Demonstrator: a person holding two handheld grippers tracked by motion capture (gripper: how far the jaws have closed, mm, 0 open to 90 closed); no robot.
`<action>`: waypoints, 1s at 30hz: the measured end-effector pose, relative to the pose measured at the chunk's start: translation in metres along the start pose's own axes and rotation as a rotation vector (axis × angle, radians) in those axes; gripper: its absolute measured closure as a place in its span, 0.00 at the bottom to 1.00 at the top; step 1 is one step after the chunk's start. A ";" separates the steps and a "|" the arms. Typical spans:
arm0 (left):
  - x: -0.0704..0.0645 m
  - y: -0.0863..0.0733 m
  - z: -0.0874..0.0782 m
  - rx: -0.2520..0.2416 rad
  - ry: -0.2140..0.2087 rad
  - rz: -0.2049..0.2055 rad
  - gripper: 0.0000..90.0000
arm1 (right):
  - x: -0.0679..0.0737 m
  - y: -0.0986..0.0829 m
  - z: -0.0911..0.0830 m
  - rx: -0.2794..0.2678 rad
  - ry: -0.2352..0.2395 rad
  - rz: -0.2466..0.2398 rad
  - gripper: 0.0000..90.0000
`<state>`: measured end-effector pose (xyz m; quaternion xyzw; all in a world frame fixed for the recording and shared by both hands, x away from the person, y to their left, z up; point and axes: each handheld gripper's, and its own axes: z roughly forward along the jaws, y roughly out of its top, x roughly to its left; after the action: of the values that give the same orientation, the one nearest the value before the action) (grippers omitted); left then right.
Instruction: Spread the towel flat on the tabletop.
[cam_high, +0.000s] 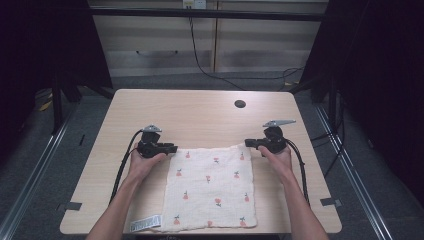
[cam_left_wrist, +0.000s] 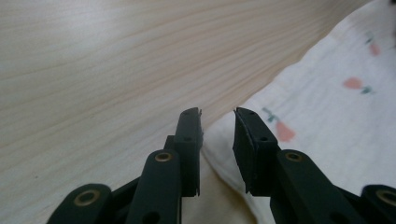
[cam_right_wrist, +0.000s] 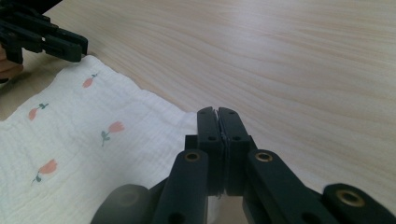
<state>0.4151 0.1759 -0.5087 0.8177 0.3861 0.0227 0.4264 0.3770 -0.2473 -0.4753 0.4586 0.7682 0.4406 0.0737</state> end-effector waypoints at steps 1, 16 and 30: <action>0.000 -0.001 0.001 -0.003 0.014 0.001 0.78 | 0.000 0.000 0.000 0.001 -0.001 0.001 0.99; -0.012 -0.004 0.002 0.014 0.010 0.044 0.97 | -0.002 -0.003 0.000 -0.005 0.011 0.007 0.99; -0.009 0.009 -0.027 -0.115 -0.044 -0.007 0.97 | -0.001 0.007 -0.013 -0.052 0.011 0.007 0.99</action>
<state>0.4044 0.1850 -0.4821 0.7906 0.3778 0.0256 0.4812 0.3747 -0.2548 -0.4625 0.4568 0.7554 0.4631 0.0797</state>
